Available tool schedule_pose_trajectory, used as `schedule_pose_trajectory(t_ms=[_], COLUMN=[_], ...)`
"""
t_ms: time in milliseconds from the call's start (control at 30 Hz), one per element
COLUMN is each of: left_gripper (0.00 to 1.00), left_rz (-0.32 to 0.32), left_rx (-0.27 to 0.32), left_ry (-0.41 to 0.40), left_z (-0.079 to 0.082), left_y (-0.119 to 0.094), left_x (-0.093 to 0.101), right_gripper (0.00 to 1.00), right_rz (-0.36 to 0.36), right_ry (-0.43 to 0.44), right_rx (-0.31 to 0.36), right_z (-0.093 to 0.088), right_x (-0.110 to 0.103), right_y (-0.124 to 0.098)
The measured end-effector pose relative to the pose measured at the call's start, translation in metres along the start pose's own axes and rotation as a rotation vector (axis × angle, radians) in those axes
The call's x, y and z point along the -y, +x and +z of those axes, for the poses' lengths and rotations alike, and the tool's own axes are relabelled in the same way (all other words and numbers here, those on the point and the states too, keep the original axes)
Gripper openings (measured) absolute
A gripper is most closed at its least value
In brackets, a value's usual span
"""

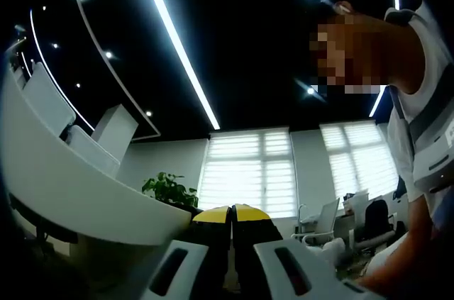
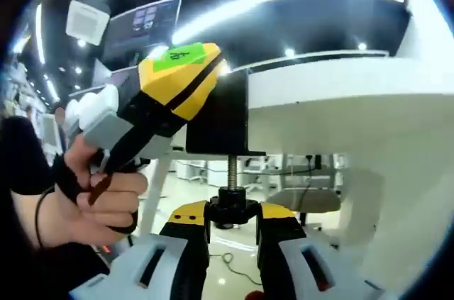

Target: Clamp the fixed fixture on the desktop, loosen the retaining clip, secure it to the edge of the desk, and tighten the retaining clip.

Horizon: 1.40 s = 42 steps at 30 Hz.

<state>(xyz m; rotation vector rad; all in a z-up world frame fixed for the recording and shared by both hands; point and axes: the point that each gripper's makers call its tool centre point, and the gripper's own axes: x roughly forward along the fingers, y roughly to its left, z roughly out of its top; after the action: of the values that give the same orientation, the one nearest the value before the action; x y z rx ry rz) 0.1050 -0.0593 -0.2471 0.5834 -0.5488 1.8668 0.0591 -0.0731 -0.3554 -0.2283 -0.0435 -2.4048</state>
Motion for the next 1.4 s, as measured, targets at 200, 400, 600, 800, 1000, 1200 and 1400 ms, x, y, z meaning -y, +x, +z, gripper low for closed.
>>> schedule_pose_trajectory(t_ms=[200, 400, 600, 800, 1000, 1200, 1400], left_gripper=[0.02, 0.02, 0.02, 0.02, 0.02, 0.02, 0.02], left_rz=[-0.002, -0.005, -0.005, -0.005, -0.004, -0.006, -0.006], left_rx=[0.001, -0.002, -0.002, -0.004, -0.007, -0.005, -0.005], left_ry=[0.002, -0.001, -0.001, -0.001, 0.000, -0.008, -0.007], left_z=[0.000, -0.001, -0.001, -0.002, -0.002, -0.002, -0.002], left_y=[0.000, 0.001, 0.001, 0.000, 0.000, 0.000, 0.000], left_x=[0.000, 0.000, 0.000, 0.000, 0.000, 0.000, 0.000], right_gripper=[0.25, 0.25, 0.36, 0.40, 0.40, 0.41, 0.38], right_rz=[0.099, 0.064, -0.101, -0.416, -0.408, -0.432, -0.448], right_ry=[0.036, 0.052, 0.053, 0.030, 0.003, 0.017, 0.008], right_rx=[-0.022, -0.013, -0.014, -0.193, -0.157, -0.103, -0.071], right_z=[-0.001, -0.002, 0.009, -0.014, -0.011, -0.001, 0.005], right_x=[0.001, 0.002, 0.011, 0.020, -0.001, 0.001, 0.011], right_y=[0.003, 0.000, -0.011, -0.042, -0.040, -0.025, -0.012])
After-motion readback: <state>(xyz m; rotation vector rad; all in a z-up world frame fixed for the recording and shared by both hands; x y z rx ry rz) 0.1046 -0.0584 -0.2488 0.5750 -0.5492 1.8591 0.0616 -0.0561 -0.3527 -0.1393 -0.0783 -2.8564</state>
